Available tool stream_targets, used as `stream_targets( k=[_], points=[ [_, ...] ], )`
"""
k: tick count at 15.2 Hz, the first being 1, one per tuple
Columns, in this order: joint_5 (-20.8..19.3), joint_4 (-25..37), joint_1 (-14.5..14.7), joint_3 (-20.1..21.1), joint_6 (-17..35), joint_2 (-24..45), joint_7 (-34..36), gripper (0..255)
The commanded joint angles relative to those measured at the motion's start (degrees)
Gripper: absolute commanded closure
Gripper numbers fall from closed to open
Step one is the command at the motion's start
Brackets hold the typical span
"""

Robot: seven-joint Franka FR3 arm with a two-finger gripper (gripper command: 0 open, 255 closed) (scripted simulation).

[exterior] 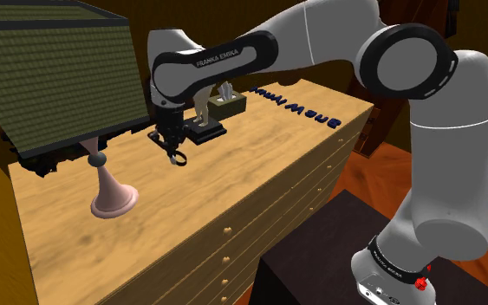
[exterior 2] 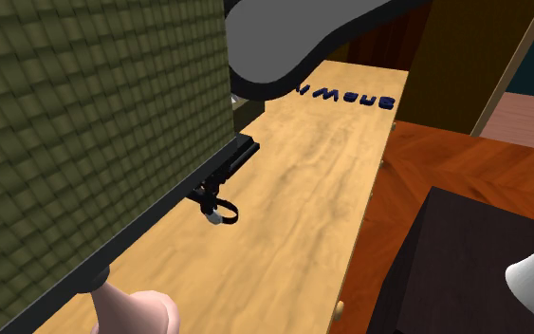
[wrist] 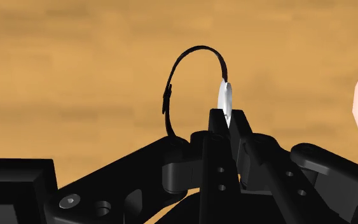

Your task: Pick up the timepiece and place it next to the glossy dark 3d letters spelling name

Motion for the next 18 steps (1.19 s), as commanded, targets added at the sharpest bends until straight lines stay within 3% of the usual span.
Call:
stream_targets(
  k=[1, 12, 18],
  points=[
    [0.12, 0.88, 0.03, 0.09, -1.31, -0.42, 0.08, 255],
    [0.56, 6.96, 0.16, 0.42, -8.9, -2.02, 0.27, 255],
    [4.17, -7.21, -6.28, -0.5, -5.0, -12.13, -7.0, 255]
  ],
)
